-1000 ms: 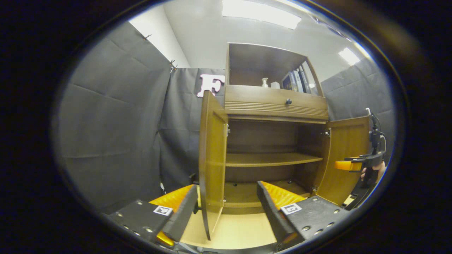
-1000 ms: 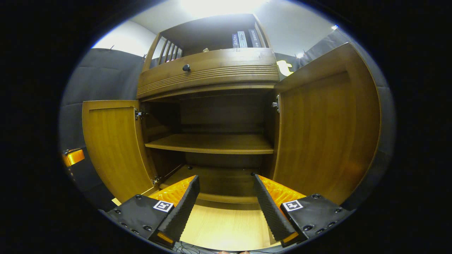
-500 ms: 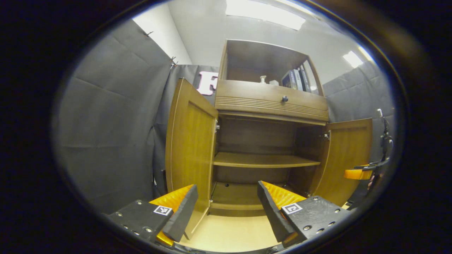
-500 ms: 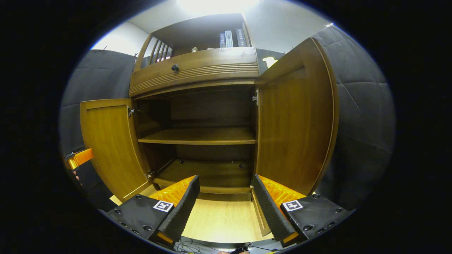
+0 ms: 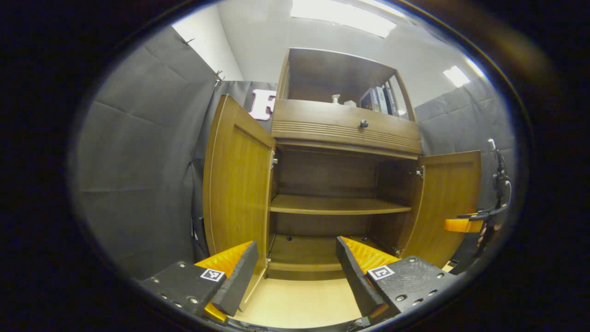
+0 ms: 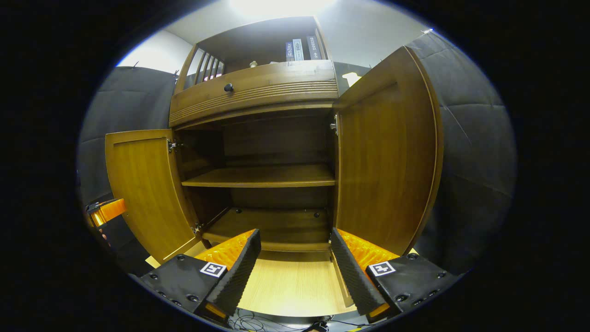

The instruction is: Open the right door of the double-door shoe cabinet with the right hand, and open the left door with the left hand.

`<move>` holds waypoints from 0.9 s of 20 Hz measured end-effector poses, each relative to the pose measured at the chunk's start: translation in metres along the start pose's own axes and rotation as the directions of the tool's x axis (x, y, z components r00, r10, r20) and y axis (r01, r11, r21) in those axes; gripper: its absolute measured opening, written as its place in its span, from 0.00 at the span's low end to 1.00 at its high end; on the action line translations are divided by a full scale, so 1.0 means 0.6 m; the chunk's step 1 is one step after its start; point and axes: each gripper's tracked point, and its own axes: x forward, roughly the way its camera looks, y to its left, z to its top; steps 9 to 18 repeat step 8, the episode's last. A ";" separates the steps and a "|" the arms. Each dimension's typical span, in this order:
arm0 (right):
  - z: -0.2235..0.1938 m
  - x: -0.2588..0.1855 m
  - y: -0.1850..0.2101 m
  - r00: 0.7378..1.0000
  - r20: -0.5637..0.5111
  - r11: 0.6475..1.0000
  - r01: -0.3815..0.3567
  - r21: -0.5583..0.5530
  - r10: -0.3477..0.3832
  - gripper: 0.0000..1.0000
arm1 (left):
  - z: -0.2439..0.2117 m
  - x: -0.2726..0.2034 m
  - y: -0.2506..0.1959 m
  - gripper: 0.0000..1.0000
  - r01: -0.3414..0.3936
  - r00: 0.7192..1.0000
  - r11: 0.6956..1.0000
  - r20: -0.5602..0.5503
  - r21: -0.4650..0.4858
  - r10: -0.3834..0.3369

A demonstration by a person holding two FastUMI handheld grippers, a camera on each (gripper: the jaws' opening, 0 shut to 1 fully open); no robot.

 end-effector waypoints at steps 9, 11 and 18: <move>0.004 0.011 0.022 1.000 0.016 0.999 -0.027 -0.023 0.027 1.00 | 0.001 -0.003 -0.004 0.99 0.002 1.000 1.000 -0.002 0.029 -0.001; 0.004 0.011 0.022 1.000 0.016 0.999 -0.027 -0.023 0.027 1.00 | 0.001 -0.003 -0.004 0.99 0.002 1.000 1.000 -0.002 0.029 -0.001; 0.004 0.011 0.022 1.000 0.016 0.999 -0.027 -0.023 0.027 1.00 | 0.001 -0.003 -0.004 0.99 0.002 1.000 1.000 -0.002 0.029 -0.001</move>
